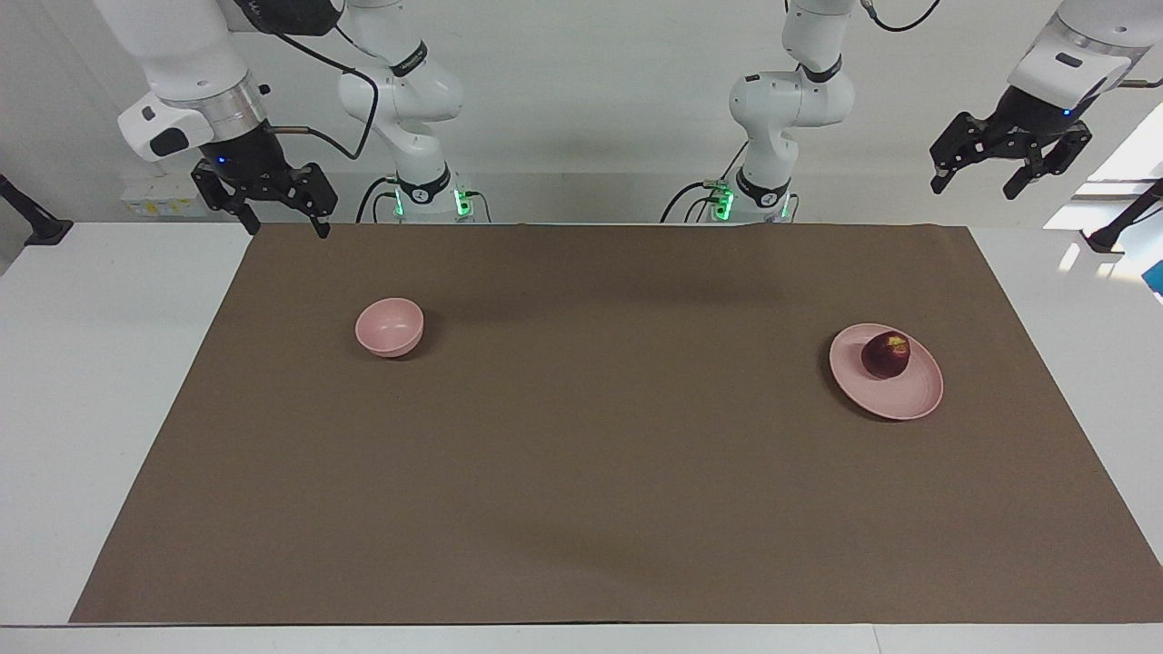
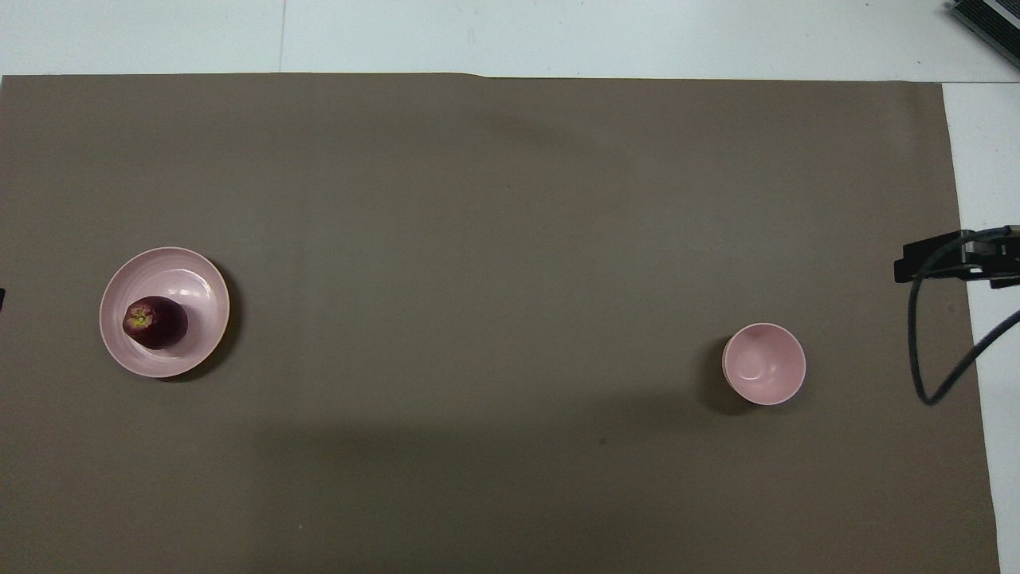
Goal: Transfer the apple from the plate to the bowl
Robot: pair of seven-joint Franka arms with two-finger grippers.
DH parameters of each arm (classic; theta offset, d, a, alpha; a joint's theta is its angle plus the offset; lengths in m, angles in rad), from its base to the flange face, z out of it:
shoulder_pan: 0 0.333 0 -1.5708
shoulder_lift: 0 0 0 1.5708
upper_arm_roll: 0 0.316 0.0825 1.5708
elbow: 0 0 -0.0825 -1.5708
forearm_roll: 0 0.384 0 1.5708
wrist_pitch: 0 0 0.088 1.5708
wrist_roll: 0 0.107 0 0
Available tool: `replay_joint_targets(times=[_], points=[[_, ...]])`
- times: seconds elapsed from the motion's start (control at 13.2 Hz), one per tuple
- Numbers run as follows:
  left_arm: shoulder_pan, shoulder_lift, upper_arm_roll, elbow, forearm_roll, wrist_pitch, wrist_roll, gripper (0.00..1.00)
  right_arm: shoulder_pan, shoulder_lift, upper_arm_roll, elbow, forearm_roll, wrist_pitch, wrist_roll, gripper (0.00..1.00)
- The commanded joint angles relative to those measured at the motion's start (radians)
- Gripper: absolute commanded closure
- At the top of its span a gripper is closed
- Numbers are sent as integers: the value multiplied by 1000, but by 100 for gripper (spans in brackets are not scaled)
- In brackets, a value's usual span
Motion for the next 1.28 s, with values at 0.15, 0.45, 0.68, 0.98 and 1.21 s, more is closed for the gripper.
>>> replay_joint_targets(times=[0.15, 0.45, 0.68, 0.98, 1.21], points=[[-5, -57, 5, -169, 8, 153, 17, 0, -7, -8, 2, 0, 21, -10, -24, 0], [5, -55, 5, -317, 8, 288, 55, 0, -20, -11, -4, -7, 7, -15, -32, 0], [8, -55, 5, -461, 8, 453, 55, 0, -17, -29, -2, -33, 7, -13, -23, 0], [15, -47, 6, -607, 8, 628, 72, 0, -6, -81, -2, -111, 13, -9, -21, 0], [57, -35, 8, -697, 8, 743, 159, 0, -4, -97, 4, -132, 19, -12, -21, 0]])
